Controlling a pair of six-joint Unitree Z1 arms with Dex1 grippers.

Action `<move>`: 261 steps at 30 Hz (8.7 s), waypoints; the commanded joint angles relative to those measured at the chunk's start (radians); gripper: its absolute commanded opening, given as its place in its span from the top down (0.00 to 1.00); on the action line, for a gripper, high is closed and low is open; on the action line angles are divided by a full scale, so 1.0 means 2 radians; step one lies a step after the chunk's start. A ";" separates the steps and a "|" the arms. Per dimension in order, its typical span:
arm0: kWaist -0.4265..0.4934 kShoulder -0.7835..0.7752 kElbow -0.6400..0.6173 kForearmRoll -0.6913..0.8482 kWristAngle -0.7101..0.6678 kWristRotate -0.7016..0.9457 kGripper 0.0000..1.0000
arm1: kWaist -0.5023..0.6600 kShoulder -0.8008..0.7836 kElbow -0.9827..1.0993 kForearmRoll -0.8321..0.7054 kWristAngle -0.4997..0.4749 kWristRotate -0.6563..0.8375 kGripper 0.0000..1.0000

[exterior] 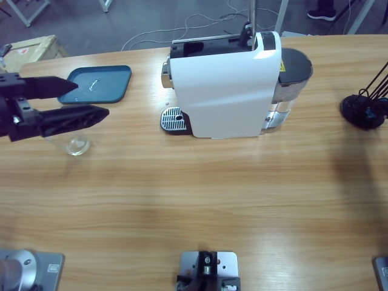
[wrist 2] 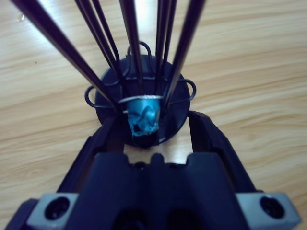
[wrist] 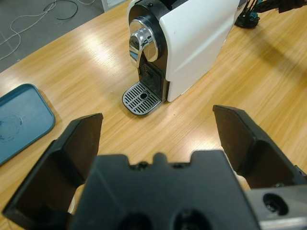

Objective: Pour coffee

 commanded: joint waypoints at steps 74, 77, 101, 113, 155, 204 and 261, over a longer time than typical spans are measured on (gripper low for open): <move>0.019 -0.085 0.014 0.080 0.043 -0.014 0.01 | 0.367 0.140 -0.623 0.422 0.170 -0.333 1.00; 0.019 -0.081 0.014 0.079 0.043 -0.014 0.01 | 0.345 0.147 -0.617 0.420 0.170 -0.334 1.00; 0.019 -0.067 0.016 0.070 0.040 -0.021 0.01 | 0.322 0.167 -0.569 0.395 0.207 -0.327 1.00; 0.019 -0.067 0.020 0.070 0.039 -0.021 0.01 | 0.322 0.173 -0.566 0.387 0.191 -0.308 0.26; 0.019 -0.083 0.014 0.073 0.029 -0.041 0.01 | 0.340 0.044 -0.515 0.300 -0.086 0.161 1.00; 0.019 -0.144 0.017 0.151 0.038 -0.040 0.01 | 0.444 0.269 -0.466 0.261 -0.011 0.189 1.00; 0.156 0.295 0.127 -0.160 0.260 -0.228 0.30 | 0.452 -0.229 -0.239 0.515 -0.058 0.088 0.00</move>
